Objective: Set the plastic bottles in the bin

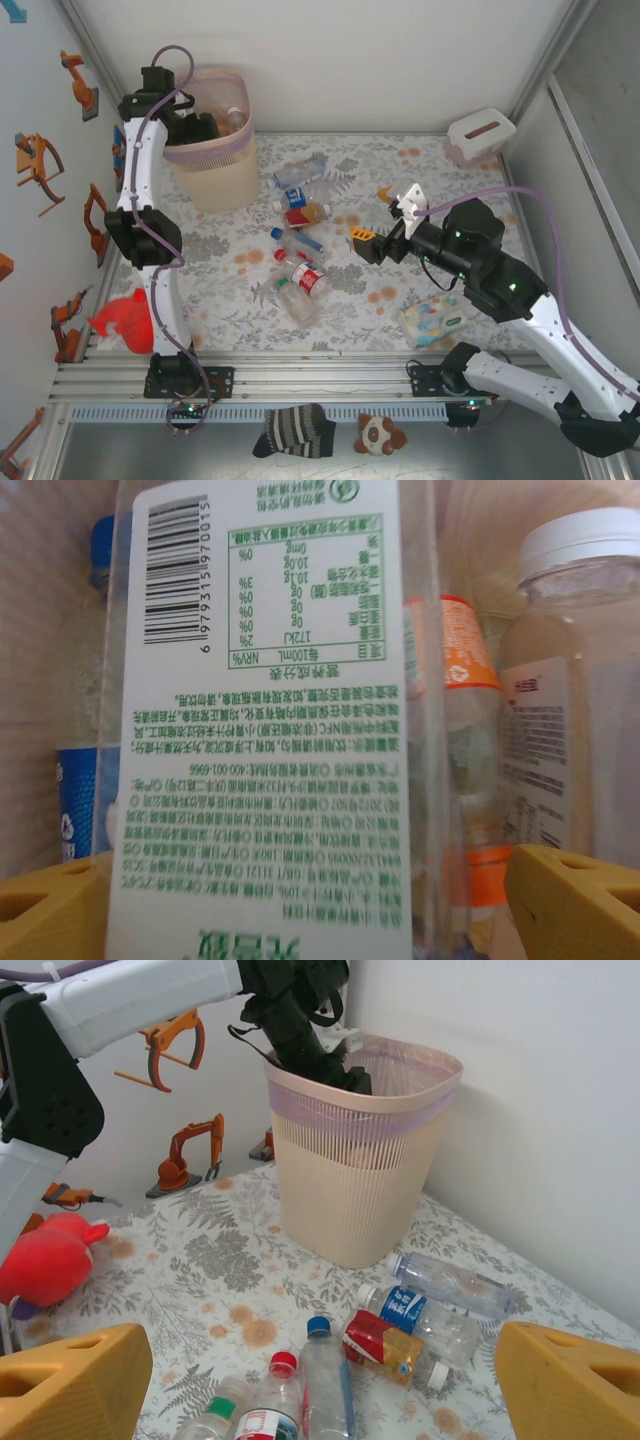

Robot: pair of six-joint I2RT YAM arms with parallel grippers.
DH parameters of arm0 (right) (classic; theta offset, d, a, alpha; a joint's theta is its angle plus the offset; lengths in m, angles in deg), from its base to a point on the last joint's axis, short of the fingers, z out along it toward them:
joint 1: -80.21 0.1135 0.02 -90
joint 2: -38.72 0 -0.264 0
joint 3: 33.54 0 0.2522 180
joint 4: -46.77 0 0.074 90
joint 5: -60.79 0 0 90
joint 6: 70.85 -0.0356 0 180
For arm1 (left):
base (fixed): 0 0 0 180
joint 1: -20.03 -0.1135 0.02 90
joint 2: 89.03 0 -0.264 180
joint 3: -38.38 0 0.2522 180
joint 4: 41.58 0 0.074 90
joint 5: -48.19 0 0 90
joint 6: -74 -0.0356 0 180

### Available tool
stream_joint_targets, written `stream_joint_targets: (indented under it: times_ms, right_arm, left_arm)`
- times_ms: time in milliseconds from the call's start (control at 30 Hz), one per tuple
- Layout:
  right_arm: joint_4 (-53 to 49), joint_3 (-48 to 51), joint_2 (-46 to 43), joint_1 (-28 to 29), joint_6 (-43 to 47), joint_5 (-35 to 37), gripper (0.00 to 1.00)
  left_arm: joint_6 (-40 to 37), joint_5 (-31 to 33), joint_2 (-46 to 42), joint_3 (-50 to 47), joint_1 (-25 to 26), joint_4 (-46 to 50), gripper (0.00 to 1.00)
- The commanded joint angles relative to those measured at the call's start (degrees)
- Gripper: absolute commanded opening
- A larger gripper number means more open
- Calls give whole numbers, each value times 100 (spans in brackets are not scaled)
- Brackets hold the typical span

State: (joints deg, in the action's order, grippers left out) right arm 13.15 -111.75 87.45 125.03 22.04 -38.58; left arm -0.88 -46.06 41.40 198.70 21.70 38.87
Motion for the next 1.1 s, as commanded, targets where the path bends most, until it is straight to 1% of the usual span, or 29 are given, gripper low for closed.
stream_joint_targets:
  times_ms: [0,167,533,633,733,900,1067]
  right_arm:
    - [175,-121,-8,19,25,-29,88]
    - [171,-111,-21,25,27,-30,88]
    - [193,-86,-30,24,16,-30,88]
    - [218,-77,-20,20,3,-48,88]
    - [245,-68,5,25,2,-48,88]
    - [256,-73,71,20,16,-48,88]
    - [237,-63,150,23,0,85,88]
  left_arm:
    - [49,176,-424,189,-31,265,94]
    - [62,153,-657,190,-27,223,95]
    - [-16,105,-1188,123,-18,160,95]
    - [-50,63,-1326,78,7,164,94]
    - [-91,9,-1468,16,60,159,91]
    - [-221,-193,-1755,-172,220,160,86]
    - [-509,-341,-2157,-609,581,125,85]
